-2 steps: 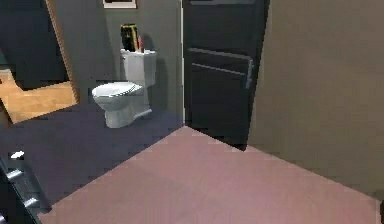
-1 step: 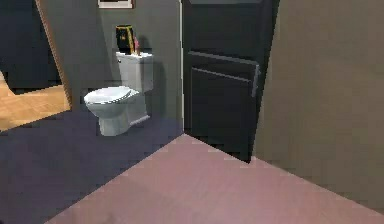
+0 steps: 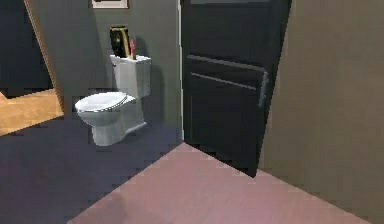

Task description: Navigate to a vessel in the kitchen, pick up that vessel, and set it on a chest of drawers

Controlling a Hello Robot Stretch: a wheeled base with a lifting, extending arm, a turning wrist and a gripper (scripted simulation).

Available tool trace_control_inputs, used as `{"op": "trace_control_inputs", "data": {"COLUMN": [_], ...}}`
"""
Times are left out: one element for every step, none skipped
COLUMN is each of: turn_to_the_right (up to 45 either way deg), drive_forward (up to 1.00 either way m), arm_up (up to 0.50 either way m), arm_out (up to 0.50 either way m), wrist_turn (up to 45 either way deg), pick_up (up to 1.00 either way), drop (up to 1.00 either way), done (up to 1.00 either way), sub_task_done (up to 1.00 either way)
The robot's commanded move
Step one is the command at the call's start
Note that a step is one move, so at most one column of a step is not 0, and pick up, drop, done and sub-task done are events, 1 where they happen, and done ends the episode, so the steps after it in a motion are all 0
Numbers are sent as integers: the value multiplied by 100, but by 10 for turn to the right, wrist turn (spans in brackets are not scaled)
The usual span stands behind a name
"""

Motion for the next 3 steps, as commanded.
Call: {"op": "trace_control_inputs", "data": {"turn_to_the_right": [-60, 0, -450], "drive_forward": [0, 40, 0], "arm_up": [0, 0, 0], "arm_out": [0, 0, 0], "wrist_turn": [0, 0, 0], "pick_up": [0, 0, 0], "drop": [0, 0, 0], "done": [0, 0, 0], "sub_task_done": [0, 0, 0]}}
